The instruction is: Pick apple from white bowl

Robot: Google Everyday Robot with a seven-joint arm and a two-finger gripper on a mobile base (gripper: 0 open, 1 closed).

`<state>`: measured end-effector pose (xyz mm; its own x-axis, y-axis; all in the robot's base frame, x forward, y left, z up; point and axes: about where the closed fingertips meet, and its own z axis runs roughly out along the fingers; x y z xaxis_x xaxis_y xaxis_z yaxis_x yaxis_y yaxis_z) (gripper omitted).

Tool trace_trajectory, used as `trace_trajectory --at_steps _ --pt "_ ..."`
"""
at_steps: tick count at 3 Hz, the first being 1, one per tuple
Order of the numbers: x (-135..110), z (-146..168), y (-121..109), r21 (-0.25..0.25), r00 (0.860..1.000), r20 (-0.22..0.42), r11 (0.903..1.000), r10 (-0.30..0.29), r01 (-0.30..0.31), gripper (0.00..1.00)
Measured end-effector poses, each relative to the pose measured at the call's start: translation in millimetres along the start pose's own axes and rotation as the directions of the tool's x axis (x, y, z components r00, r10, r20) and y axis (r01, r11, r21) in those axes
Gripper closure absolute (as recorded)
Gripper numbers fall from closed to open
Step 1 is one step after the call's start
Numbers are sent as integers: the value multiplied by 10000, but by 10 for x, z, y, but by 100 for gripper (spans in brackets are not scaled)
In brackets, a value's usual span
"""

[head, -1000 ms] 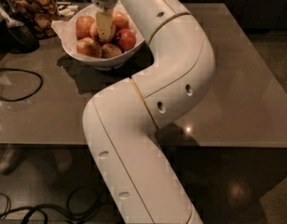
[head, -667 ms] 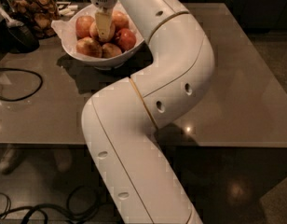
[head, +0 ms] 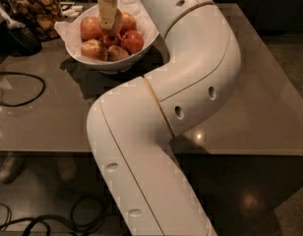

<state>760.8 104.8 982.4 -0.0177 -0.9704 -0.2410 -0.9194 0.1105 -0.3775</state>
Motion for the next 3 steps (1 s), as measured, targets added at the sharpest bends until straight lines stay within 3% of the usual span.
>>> trace_trajectory --at_steps 1,3 --pt "-39 -258 -26 325 9997 248 9995 37 -45 100" --pt "-42 -459 -16 480 9990 438 9987 120 -141 100"
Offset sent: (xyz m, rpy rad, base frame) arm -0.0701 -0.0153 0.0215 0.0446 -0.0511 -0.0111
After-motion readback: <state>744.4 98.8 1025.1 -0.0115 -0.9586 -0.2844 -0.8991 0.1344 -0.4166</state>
